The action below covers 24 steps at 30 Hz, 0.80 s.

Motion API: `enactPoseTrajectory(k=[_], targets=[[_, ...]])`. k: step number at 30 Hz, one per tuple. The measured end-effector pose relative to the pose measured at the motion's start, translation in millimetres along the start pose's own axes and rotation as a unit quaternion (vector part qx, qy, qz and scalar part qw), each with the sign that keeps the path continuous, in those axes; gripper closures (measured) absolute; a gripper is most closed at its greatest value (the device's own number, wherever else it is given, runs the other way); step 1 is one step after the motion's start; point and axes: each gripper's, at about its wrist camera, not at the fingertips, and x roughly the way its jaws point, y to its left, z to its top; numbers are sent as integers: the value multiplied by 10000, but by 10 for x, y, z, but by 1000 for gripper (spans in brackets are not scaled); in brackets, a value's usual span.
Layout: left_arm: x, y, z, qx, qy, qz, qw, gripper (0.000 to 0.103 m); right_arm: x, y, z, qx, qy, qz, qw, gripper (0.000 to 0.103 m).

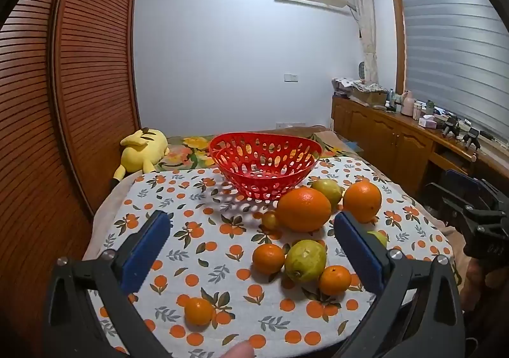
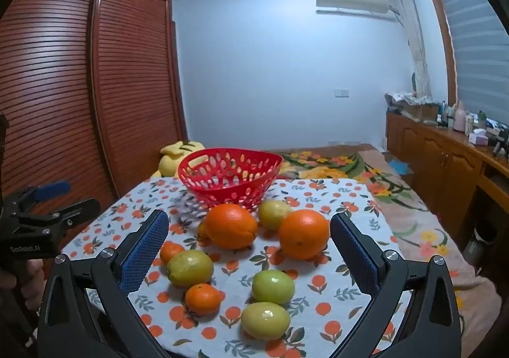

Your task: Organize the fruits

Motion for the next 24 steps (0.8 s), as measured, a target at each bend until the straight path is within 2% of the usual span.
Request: enactPoseTrajectory(k=[24], targets=[[-81, 51, -46, -67, -22, 91, 9999, 0, -17, 62, 11, 62, 48, 39, 10000, 0]])
